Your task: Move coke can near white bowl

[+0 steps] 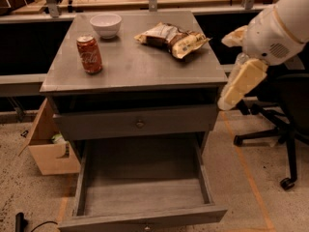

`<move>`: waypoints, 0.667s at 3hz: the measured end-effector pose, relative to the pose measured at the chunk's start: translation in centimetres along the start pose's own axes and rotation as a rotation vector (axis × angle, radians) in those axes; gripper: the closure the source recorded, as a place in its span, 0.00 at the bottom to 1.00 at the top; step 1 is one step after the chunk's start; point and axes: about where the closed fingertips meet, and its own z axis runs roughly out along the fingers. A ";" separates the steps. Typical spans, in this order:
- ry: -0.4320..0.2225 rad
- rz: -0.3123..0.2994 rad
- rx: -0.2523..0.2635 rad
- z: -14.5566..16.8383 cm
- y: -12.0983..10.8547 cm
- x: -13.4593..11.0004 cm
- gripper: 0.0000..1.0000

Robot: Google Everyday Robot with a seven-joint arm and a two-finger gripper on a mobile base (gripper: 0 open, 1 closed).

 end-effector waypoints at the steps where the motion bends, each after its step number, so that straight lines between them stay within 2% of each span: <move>1: -0.215 0.049 -0.049 4.8 -1.9 -2.2 0.00; 2: -0.464 0.160 -0.049 11.2 -4.8 -7.5 0.00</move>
Offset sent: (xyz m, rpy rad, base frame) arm 0.1602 0.1455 -0.0478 0.7558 -0.1109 -0.1379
